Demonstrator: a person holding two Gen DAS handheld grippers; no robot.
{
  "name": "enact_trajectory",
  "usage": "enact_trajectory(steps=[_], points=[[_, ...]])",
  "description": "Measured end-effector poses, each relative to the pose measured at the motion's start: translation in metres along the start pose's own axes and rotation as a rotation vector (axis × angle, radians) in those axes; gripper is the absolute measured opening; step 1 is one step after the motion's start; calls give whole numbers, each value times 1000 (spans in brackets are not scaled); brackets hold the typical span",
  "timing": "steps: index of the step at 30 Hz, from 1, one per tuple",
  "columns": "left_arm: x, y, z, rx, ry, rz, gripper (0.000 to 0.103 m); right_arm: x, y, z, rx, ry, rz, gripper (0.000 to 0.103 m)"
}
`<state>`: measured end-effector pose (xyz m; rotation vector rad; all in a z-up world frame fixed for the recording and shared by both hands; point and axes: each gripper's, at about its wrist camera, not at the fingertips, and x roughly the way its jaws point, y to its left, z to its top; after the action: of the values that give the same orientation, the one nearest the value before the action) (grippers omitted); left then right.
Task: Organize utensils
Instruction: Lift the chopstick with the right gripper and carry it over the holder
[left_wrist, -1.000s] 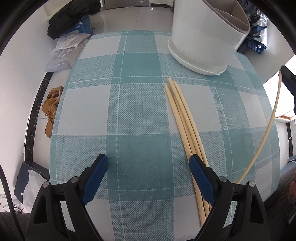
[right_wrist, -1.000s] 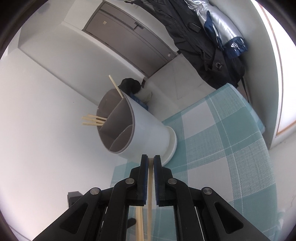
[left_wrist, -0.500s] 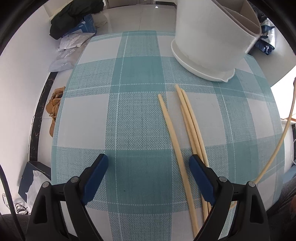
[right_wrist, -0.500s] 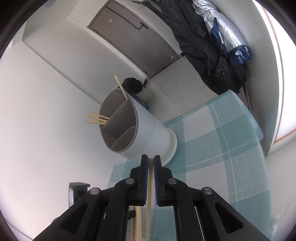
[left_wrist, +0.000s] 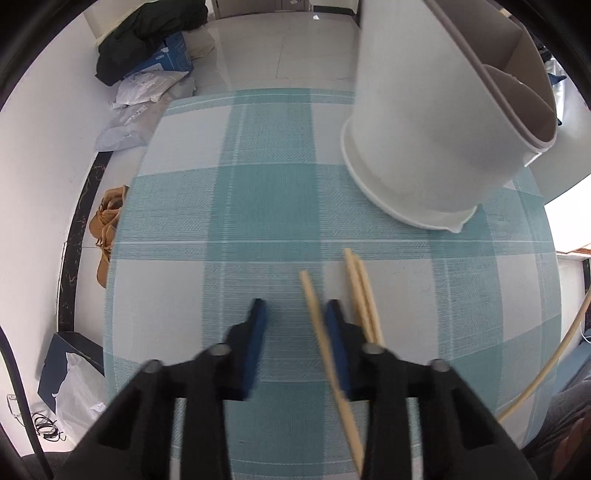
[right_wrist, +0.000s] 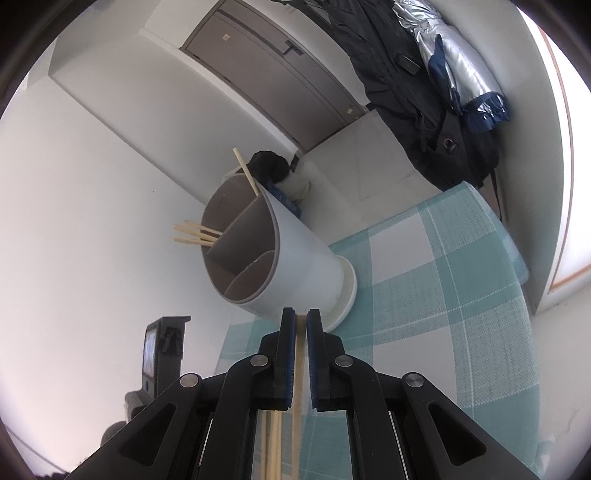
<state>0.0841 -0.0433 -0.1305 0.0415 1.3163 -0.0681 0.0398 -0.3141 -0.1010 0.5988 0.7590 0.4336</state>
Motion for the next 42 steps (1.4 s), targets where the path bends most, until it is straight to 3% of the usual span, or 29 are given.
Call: enact_trajectory(steps=[2,6,9,13,18,23,28,42], points=[[1,-7,0,8,15,-10,4,1,0,1,3,-2,-1,5],[-1,-9,0,-3,-2,-31,2,1,2,0,-3,-2,2,5],[-15,-5,0,-29,-59,-71,2,0,10,-3,-36,-5,-3,5],[-50,0,-5,-31,-191,-125,2,-2,25,-9,-110,-9,-17,5],[-110,3,-22,2,-410,-194,2,-10,50,-19,-221,-32,-31,5],[-143,6,-37,37,-534,-231,2,-18,77,-32,-331,-74,-68,5],[-145,6,-39,70,-546,-231,2,-22,94,-40,-402,-103,-111,5],[-162,3,-43,130,-524,-225,2,-35,112,-45,-448,-158,-134,5]])
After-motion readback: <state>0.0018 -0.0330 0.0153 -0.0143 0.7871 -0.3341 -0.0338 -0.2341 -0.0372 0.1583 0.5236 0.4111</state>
